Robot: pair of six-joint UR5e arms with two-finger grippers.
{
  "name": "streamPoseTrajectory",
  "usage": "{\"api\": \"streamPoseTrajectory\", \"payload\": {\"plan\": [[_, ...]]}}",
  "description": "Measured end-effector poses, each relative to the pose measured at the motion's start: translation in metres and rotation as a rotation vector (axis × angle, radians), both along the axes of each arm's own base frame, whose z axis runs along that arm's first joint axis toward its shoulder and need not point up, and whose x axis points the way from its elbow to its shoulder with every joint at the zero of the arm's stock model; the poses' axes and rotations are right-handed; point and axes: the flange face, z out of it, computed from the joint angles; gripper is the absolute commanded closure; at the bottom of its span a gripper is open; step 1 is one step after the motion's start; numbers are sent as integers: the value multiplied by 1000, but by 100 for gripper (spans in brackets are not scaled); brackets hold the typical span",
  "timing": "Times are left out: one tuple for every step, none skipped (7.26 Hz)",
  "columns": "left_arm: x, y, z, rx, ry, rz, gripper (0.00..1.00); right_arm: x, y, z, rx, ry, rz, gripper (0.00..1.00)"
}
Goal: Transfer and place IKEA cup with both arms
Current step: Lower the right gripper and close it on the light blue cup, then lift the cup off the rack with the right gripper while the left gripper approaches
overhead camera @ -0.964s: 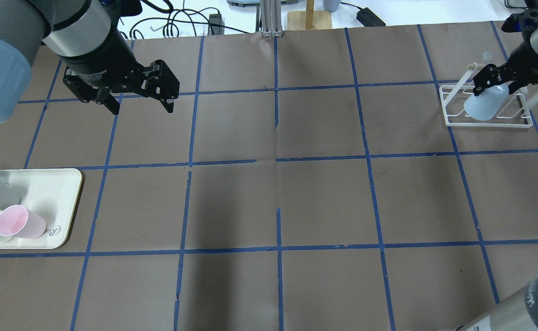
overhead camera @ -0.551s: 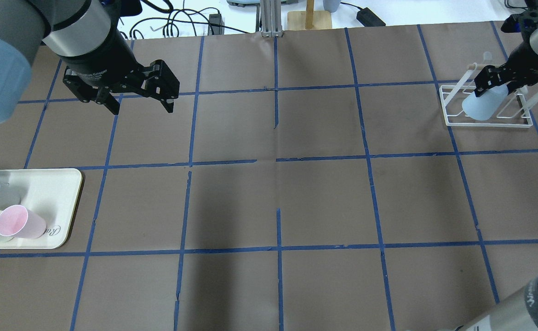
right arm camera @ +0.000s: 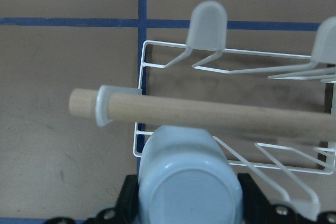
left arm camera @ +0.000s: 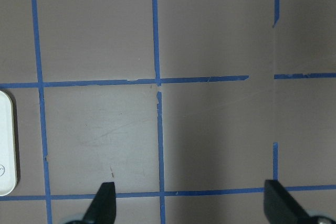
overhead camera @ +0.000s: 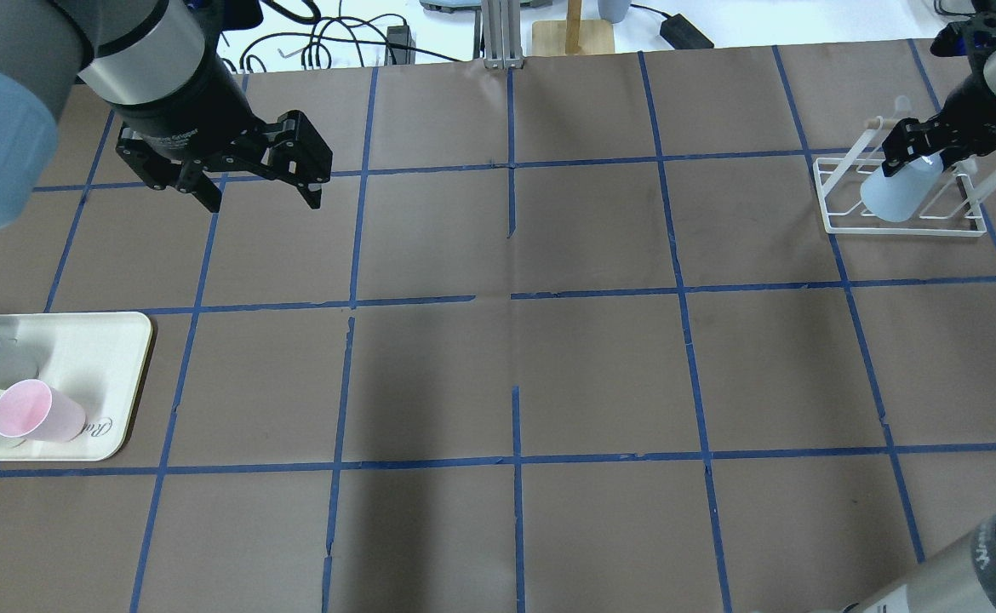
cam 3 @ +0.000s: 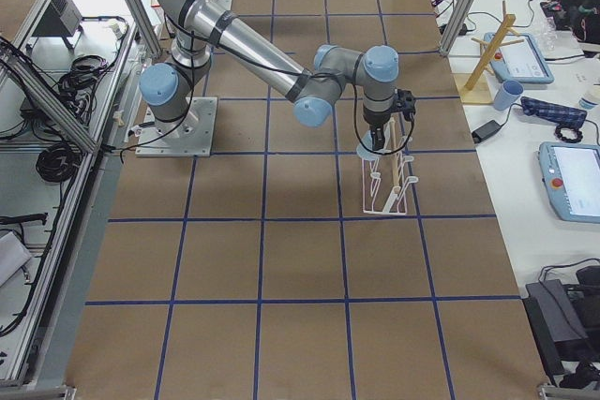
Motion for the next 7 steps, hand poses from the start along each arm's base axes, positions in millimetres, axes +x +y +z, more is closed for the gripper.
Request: {"api": "streamPoseTrajectory", "payload": {"plan": [[0, 0, 1, -4, 0, 0, 0, 0, 0, 2, -2, 2, 3, 67], [0, -1, 1, -7, 1, 0, 0, 0, 1, 6, -5, 6, 6, 67], [0, -1, 1, -8, 1, 0, 0, 2, 4, 15, -14, 12, 8, 67], [0, -1, 1, -8, 2, 0, 0, 4, 8, 29, -26, 19, 9, 68], [0, -1, 1, -8, 2, 0, 0, 6, 14, 42, -32, 24, 9, 68], [0, -1, 2, -8, 2, 0, 0, 9, 20, 54, -32, 25, 9, 68], [0, -1, 2, -11, 2, 0, 0, 12, 25, 63, -30, 24, 9, 68]]}}
